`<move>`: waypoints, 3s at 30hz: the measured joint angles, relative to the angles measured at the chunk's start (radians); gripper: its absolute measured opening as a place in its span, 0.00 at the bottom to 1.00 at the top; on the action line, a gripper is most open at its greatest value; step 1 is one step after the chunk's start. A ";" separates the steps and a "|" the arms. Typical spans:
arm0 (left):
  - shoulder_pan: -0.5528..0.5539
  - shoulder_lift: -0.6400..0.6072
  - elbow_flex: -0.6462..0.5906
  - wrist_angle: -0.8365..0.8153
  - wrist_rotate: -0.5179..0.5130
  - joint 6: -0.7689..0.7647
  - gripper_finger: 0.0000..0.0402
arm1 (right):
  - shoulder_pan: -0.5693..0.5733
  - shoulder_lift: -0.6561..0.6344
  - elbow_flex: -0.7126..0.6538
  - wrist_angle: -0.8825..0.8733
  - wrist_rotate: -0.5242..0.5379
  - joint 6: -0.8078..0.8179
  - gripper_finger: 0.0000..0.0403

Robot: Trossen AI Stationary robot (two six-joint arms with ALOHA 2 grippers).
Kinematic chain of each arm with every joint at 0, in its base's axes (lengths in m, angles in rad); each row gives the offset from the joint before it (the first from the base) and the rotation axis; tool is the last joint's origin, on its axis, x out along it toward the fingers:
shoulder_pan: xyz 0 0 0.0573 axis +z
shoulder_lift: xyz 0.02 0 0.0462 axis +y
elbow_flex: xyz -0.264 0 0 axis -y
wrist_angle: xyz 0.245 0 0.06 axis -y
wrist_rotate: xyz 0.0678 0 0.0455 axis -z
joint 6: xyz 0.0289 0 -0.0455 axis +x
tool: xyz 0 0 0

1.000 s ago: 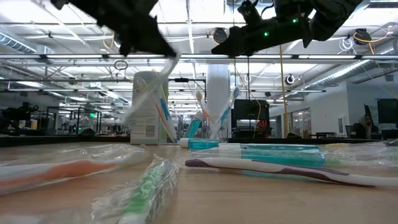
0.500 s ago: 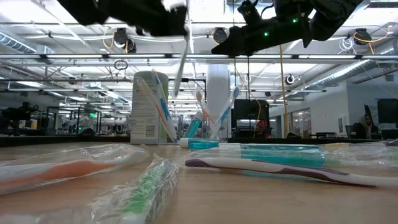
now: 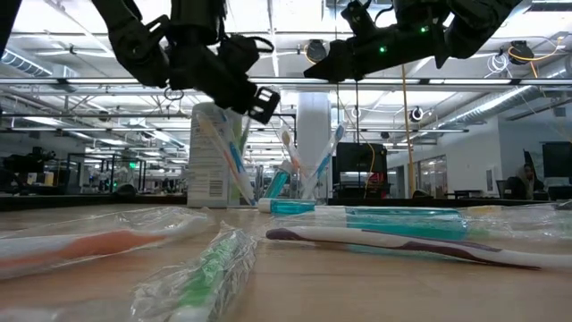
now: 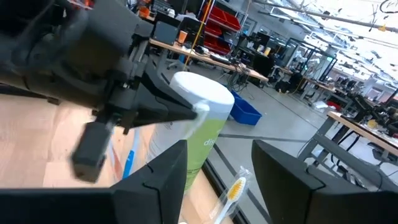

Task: Pick & Place toothbrushing station
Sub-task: Put the green toothbrush into the transparent organizer, then put the mouthwash into the transparent organizer

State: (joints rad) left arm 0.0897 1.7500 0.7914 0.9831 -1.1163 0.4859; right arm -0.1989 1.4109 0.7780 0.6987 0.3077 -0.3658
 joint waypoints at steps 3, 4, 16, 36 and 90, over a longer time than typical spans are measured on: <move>-0.020 -0.008 0.000 -0.017 -0.087 -0.020 0.04 | 0.000 0.000 0.000 0.000 0.000 -0.002 0.42; -0.027 -0.011 0.000 -0.014 -0.095 -0.019 0.05 | 0.000 0.000 0.000 0.000 0.000 -0.002 0.42; -0.033 -0.023 0.000 -0.230 -0.097 -0.108 0.18 | 0.000 0.000 0.000 0.000 0.000 0.011 0.42; -0.106 -0.211 0.023 -0.247 -0.456 0.293 0.45 | 0.000 0.000 0.000 -0.001 0.002 0.014 0.42; 0.039 -0.466 -0.020 -1.086 1.274 0.010 0.43 | 0.146 0.453 0.250 -0.581 0.048 0.404 0.56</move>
State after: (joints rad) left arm 0.1291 1.2836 0.7713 -0.1024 0.1574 0.4956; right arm -0.0527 1.8643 1.0285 0.1178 0.3557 0.0383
